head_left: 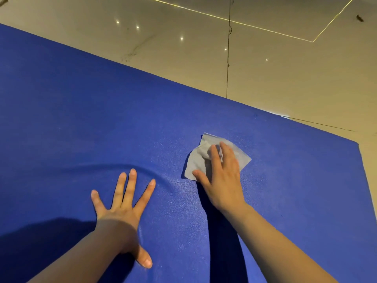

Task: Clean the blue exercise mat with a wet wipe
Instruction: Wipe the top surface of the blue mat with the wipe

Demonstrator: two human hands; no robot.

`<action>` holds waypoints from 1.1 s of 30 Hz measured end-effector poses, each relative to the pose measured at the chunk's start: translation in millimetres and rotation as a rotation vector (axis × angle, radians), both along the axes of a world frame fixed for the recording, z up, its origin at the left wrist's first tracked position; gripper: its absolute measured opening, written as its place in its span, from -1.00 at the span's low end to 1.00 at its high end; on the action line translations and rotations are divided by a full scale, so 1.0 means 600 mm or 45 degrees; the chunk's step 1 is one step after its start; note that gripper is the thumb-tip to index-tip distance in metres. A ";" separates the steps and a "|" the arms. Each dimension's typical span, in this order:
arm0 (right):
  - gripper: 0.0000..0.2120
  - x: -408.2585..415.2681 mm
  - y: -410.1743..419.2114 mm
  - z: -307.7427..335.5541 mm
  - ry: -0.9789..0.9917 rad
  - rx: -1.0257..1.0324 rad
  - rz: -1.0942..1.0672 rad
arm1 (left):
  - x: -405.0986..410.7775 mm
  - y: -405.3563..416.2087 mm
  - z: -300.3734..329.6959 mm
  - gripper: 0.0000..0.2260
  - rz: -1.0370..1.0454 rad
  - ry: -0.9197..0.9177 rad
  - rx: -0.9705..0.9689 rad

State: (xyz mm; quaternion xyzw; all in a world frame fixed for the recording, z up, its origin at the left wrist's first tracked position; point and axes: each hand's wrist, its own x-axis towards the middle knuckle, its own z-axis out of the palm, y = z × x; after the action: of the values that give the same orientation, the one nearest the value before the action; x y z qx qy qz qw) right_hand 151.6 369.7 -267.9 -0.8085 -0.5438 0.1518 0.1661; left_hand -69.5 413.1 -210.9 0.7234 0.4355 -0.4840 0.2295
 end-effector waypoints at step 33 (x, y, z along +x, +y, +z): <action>-0.92 -0.060 -0.161 0.174 0.534 -0.226 0.180 | -0.127 -0.152 -0.035 -0.66 -0.446 -1.519 0.847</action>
State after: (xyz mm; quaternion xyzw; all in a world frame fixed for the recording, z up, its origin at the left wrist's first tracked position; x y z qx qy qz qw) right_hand 115.7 273.1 -163.4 -0.7307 -0.5372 0.3747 0.1927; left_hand -145.8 322.1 -232.1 0.9566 0.2374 0.1243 0.1146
